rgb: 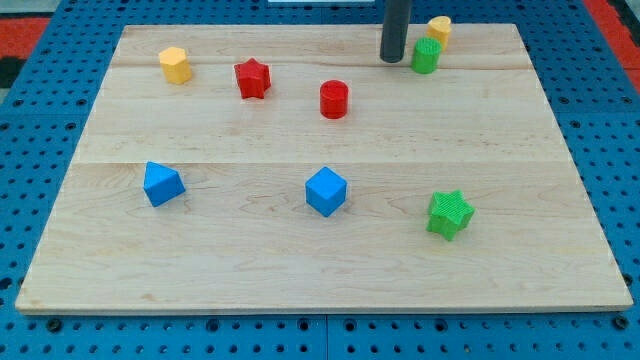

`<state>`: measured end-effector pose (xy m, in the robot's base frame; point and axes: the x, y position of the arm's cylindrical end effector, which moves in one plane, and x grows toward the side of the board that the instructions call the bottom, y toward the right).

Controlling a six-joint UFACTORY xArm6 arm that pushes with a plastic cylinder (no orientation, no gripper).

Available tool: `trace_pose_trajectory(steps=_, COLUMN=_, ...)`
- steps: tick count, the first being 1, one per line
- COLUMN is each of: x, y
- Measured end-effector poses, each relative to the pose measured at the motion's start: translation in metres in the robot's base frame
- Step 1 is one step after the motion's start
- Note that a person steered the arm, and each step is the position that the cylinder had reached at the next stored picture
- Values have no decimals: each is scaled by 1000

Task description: Push your arm closer to the red circle

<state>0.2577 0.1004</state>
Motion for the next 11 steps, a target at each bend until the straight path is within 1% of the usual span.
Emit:
trace_pose_trajectory(steps=1, x=0, y=20)
trace_pose_trajectory(steps=2, x=10, y=20)
trace_pose_trajectory(steps=4, x=14, y=18)
trace_pose_trajectory(steps=6, x=54, y=-16)
trace_pose_trajectory(steps=7, x=85, y=-28)
trace_pose_trajectory(steps=8, x=136, y=-49)
trace_pose_trajectory(steps=9, x=144, y=-81)
trace_pose_trajectory(steps=10, x=133, y=-119)
trace_pose_trajectory(steps=11, x=106, y=-121)
